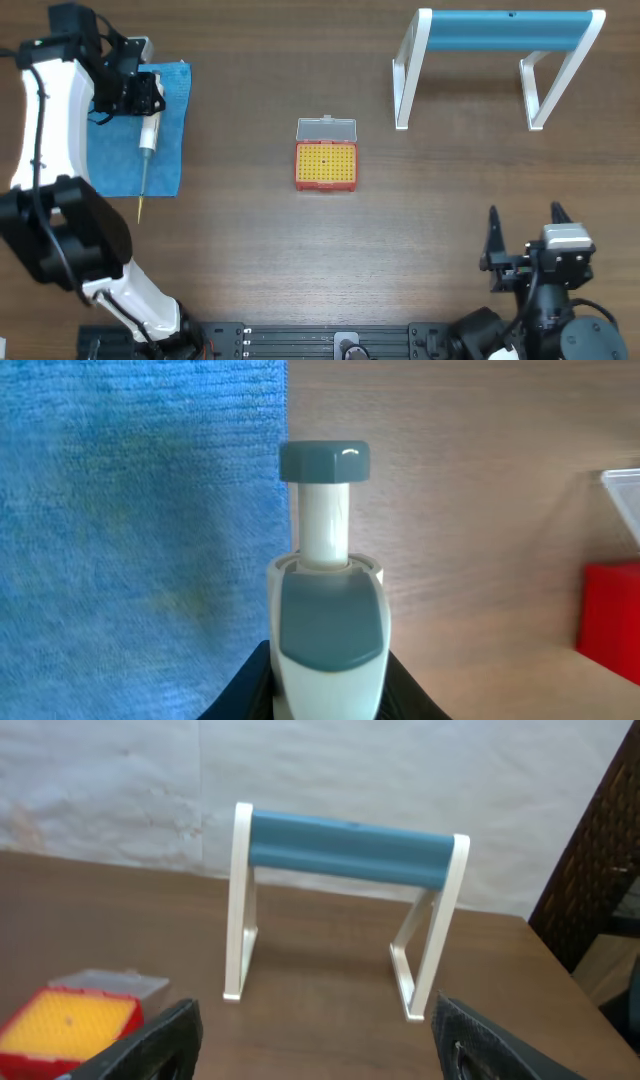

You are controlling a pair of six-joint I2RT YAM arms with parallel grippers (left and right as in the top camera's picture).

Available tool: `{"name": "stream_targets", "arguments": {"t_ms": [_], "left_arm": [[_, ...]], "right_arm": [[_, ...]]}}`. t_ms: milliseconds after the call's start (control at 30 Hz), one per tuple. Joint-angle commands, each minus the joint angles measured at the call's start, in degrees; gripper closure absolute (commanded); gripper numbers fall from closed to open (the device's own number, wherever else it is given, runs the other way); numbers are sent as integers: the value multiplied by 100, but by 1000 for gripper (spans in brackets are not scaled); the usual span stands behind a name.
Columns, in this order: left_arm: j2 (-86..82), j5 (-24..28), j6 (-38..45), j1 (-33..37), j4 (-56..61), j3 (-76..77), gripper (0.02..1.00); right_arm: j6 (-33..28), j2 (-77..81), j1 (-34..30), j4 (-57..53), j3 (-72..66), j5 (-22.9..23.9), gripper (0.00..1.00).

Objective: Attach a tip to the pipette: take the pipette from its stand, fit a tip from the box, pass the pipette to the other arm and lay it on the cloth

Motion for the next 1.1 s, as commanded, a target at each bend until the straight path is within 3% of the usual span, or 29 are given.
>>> {"name": "stream_targets", "arguments": {"t_ms": [33, 333, 500, 1100], "left_arm": [[566, -151, 166, -7, 203, 785, 993], [1375, -496, 142, 133, 282, 1556, 993], [1650, -492, 144, 258, 813, 1558, 991], [2533, -560, -7, 256, 1322, 1558, 991]], "right_arm": [[-66, -511, 20, 470, -955, 87, 240], [-66, -1137, 20, 3163, -3202, -181, 240], [-66, -1137, 20, 5351, -4710, -400, 237], [-63, -1123, 24, 4929, -4710, -566, 240]]}}
